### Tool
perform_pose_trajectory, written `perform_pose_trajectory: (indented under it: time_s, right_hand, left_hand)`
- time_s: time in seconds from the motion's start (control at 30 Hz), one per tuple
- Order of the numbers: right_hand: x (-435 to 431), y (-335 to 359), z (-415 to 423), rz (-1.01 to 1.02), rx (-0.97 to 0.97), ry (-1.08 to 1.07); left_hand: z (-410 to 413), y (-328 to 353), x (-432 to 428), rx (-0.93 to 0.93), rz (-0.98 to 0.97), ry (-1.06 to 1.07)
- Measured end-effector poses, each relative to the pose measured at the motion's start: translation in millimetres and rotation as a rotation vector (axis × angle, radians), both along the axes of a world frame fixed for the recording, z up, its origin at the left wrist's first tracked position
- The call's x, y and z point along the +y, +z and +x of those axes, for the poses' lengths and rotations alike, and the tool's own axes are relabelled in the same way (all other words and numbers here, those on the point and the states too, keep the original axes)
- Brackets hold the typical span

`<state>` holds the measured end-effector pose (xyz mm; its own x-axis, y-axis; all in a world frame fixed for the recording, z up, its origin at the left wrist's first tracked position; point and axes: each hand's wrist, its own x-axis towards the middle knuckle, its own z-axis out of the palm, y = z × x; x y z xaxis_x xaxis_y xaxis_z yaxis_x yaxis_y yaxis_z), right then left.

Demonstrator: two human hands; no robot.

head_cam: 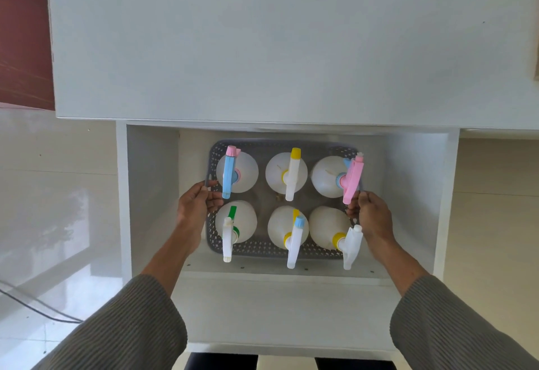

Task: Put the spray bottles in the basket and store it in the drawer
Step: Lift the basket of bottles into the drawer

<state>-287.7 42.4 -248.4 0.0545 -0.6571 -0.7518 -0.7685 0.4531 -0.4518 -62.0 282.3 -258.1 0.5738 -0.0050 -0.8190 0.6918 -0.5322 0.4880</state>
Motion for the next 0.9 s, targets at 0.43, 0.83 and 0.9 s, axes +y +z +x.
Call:
perform_pose_trajectory:
  time_s: [0.43,0.83,0.9]
  right_hand:
    - [5,-10,-3,-0.063,0.019,0.035]
    - [9,-5,-1,-0.078,0.066,0.114]
    - [11,-2,-2,-0.088,0.075,0.154]
  left_hand:
    - [-2,-12,2,-0.01,-0.006,-0.036]
    - [-2,-8,-1,0.017,0.055,0.062]
    - [-3,-6,2,0.017,0.078,0.036]
